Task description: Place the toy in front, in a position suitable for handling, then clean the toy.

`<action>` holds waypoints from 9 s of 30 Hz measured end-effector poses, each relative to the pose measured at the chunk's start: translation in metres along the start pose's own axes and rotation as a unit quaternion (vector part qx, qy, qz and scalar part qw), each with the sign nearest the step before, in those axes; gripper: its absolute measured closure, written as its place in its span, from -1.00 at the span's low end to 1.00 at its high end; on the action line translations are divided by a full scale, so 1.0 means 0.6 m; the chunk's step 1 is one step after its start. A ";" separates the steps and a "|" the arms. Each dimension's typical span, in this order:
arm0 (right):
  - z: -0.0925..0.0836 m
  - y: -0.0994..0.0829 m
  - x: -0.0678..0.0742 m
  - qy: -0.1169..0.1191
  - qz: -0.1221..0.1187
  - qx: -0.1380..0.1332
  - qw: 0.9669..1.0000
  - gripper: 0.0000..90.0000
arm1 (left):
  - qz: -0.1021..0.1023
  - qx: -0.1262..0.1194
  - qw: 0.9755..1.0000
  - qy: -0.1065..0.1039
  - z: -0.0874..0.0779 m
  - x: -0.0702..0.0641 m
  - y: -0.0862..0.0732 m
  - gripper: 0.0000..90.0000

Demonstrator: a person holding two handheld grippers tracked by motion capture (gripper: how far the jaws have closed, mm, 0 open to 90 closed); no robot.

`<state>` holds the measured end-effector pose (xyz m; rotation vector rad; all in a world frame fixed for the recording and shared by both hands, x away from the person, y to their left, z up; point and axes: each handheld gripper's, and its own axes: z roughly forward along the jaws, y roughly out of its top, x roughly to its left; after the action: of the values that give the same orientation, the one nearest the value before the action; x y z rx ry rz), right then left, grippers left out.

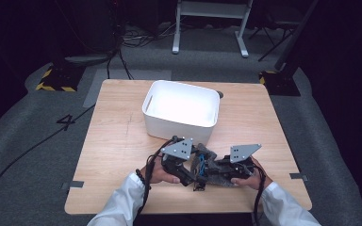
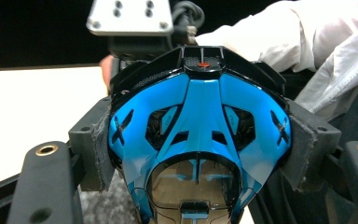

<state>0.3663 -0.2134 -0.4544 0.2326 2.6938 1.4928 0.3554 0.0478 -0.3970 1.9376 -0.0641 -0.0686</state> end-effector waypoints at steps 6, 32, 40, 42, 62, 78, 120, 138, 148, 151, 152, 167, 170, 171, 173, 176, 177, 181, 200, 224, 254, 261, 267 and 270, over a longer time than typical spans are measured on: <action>0.004 -0.004 0.000 0.015 -0.003 0.013 1.000 0.70 | 0.009 -0.006 1.000 0.011 -0.013 -0.003 0.009 -0.43; -0.029 0.027 0.013 -0.028 -0.026 -0.037 0.999 0.70 | 0.007 0.023 0.999 -0.028 0.014 -0.003 0.002 -0.43; -0.014 0.016 0.016 0.003 -0.038 0.003 0.999 0.70 | 0.002 0.015 1.000 0.003 -0.004 0.003 0.000 -0.43; -0.006 0.012 0.015 0.001 -0.037 0.022 0.999 0.70 | 0.004 0.012 1.000 0.012 -0.009 0.004 0.002 -0.43; -0.007 0.021 0.043 0.033 -0.056 0.000 0.998 0.70 | -0.029 0.036 0.983 0.180 -0.018 0.017 -0.003 -0.43; 0.012 0.035 0.058 0.031 -0.058 -0.023 0.998 0.69 | -0.059 0.030 0.978 0.197 0.008 0.017 -0.012 -0.43; 0.044 0.005 0.032 -0.003 -0.003 0.069 0.998 0.69 | -0.061 -0.013 0.980 0.187 -0.020 0.010 -0.003 -0.43; 0.000 -0.036 -0.019 -0.080 0.053 0.103 0.990 0.69 | -0.055 -0.001 0.986 0.159 -0.025 0.005 -0.006 -0.43; -0.025 0.010 0.007 -0.033 0.015 0.018 0.999 0.69 | -0.056 0.023 0.984 0.166 -0.012 0.014 -0.021 -0.43; -0.023 0.025 0.030 -0.007 -0.009 0.010 1.000 0.69 | -0.058 0.013 0.983 0.174 -0.016 0.014 -0.018 -0.43; -0.021 0.027 0.035 0.003 -0.012 0.004 1.000 0.69 | -0.057 0.012 0.982 0.180 -0.016 0.014 -0.016 -0.43; 0.059 0.008 0.046 0.029 -0.018 0.067 0.997 0.69 | -0.058 -0.038 0.980 0.185 -0.042 0.005 0.001 -0.43; 0.065 0.007 0.044 0.028 -0.017 0.070 0.997 0.69 | -0.051 -0.037 0.980 0.189 -0.042 -0.002 0.008 -0.43; 0.066 0.007 0.044 0.025 -0.014 0.072 0.997 0.69 | -0.049 -0.037 0.980 0.187 -0.043 -0.003 0.009 -0.43; 0.069 0.005 0.040 0.021 -0.006 0.076 0.997 0.69 | -0.047 -0.041 0.981 0.184 -0.044 -0.006 0.013 -0.43; 0.074 -0.005 0.028 0.012 0.012 0.072 0.997 0.68 | -0.046 -0.049 0.984 0.163 -0.045 -0.008 0.017 -0.43; 0.072 -0.004 0.026 0.010 0.010 0.063 0.998 0.68 | -0.043 -0.046 0.985 0.158 -0.042 -0.009 0.019 -0.43; 0.061 0.001 0.032 0.017 -0.004 0.035 0.999 0.68 | -0.030 -0.028 0.989 0.145 -0.028 -0.010 0.018 -0.43; 0.017 -0.006 0.037 0.016 -0.031 0.032 0.999 0.69 | -0.030 0.003 0.993 0.114 -0.028 -0.001 0.002 -0.43; -0.073 0.024 0.024 -0.040 -0.015 -0.085 0.995 0.69 | -0.029 0.083 0.990 0.110 0.011 0.002 -0.025 -0.43; 0.023 -0.036 0.011 -0.022 0.011 0.074 0.997 0.69 | -0.010 -0.001 0.992 0.125 -0.039 -0.019 0.013 -0.43; -0.019 -0.061 -0.015 -0.055 0.038 0.082 0.994 0.62 | -0.018 0.030 0.990 0.140 -0.049 -0.025 -0.007 -0.43; -0.056 -0.085 -0.025 -0.081 0.054 0.085 0.992 0.53 | -0.036 0.051 0.986 0.157 -0.065 -0.026 -0.031 -0.43; -0.067 -0.091 -0.028 -0.090 0.060 0.087 0.990 0.45 | -0.041 0.055 0.983 0.168 -0.073 -0.027 -0.037 -0.43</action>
<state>0.3726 -0.2786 -0.4797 0.5200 2.7051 1.1957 0.3432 0.0975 -0.4017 2.0363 0.2407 0.2116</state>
